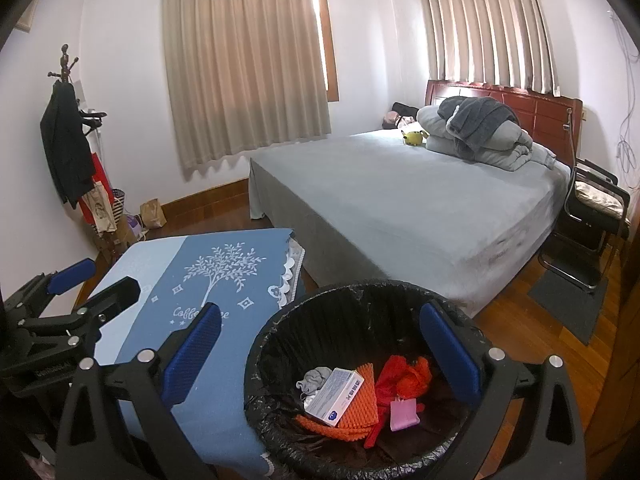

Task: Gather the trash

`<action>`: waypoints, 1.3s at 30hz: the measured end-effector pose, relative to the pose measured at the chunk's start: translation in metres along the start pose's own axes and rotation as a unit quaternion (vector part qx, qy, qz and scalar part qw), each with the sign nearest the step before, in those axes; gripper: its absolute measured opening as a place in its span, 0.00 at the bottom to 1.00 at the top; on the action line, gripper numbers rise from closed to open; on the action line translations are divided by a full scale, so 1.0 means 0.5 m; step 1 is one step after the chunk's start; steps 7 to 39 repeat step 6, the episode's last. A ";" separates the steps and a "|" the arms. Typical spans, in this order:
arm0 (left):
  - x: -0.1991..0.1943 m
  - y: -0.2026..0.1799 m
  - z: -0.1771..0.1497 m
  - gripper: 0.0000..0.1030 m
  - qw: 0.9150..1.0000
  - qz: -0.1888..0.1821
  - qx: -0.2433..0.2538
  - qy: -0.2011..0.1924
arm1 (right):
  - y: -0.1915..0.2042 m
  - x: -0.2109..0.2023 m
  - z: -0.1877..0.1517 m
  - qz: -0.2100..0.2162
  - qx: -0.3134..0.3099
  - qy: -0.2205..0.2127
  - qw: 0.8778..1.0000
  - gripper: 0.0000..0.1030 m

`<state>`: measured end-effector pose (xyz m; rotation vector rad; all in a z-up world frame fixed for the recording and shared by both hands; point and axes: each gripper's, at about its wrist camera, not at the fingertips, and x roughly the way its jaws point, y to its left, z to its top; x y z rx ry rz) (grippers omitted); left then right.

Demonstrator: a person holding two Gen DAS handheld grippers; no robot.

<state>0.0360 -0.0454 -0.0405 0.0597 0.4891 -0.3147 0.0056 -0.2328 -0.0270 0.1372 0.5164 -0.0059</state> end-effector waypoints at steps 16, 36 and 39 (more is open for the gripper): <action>-0.001 0.001 -0.004 0.91 1.000 0.000 0.000 0.001 | 0.001 0.000 0.001 0.000 0.000 0.000 1.000 0.95; -0.001 0.001 -0.004 0.91 1.000 0.000 0.000 0.001 | 0.001 0.000 0.001 0.000 0.000 0.000 1.000 0.95; -0.001 0.001 -0.004 0.91 1.000 0.000 0.000 0.001 | 0.001 0.000 0.001 0.000 0.000 0.000 1.000 0.95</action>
